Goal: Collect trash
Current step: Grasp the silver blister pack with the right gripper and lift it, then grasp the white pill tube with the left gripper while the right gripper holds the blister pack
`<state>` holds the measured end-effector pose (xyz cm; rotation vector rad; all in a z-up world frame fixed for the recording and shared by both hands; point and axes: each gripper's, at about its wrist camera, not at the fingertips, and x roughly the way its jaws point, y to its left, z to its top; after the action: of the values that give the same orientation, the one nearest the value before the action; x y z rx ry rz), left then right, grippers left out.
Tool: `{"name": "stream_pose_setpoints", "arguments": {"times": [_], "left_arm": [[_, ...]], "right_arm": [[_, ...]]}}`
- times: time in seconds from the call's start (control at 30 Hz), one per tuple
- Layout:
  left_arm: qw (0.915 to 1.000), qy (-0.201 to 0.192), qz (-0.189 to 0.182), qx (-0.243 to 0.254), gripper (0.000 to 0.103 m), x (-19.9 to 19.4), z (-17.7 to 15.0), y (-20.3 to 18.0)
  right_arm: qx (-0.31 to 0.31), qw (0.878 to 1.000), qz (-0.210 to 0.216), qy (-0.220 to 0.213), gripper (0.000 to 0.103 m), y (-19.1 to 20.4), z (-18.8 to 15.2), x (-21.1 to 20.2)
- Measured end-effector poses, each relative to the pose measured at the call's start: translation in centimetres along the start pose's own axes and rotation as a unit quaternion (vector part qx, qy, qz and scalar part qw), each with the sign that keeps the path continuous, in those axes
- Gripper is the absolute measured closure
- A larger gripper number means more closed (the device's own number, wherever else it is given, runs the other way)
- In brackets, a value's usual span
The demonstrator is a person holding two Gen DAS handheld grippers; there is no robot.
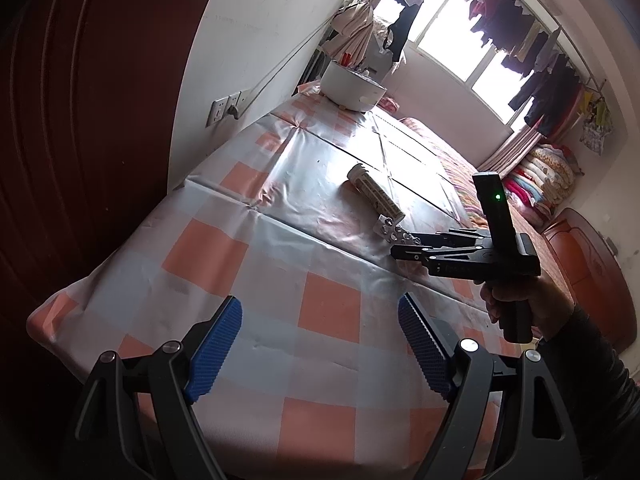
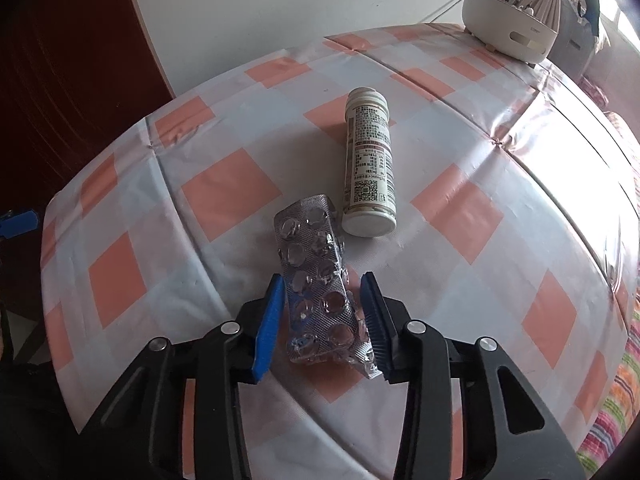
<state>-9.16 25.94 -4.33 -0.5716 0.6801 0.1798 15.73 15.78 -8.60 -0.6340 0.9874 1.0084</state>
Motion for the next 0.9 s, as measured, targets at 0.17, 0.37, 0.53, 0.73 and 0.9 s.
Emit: {"name": "stream_pose_setpoints", "arguments": {"times": [0.17,0.37,0.53,0.73,0.9], "left_arm": [[0.9999,0.012,0.002,0.006,0.025,0.7,0.3,-0.7],[0.9994,0.028,-0.002,0.020,0.025,2.6,2.1,-2.5],[0.9975,0.067,-0.005,0.018,0.025,6.1,4.3,-5.2],[0.9942,0.107,0.002,0.003,0.025,11.6,8.0,-8.4],[0.9881,0.147,0.043,-0.013,0.025,15.8,10.8,-10.2]], "right_arm": [[0.001,1.000,-0.008,-0.030,0.071,1.0,-1.8,-1.1],[0.054,0.995,0.009,-0.085,0.071,1.9,-6.1,-4.3],[0.119,0.978,0.024,-0.167,0.071,2.1,-11.1,-10.1],[0.170,0.957,0.017,-0.233,0.071,2.0,-15.6,-15.1],[0.195,0.940,0.017,-0.278,0.070,3.4,-19.0,-18.1]]}}
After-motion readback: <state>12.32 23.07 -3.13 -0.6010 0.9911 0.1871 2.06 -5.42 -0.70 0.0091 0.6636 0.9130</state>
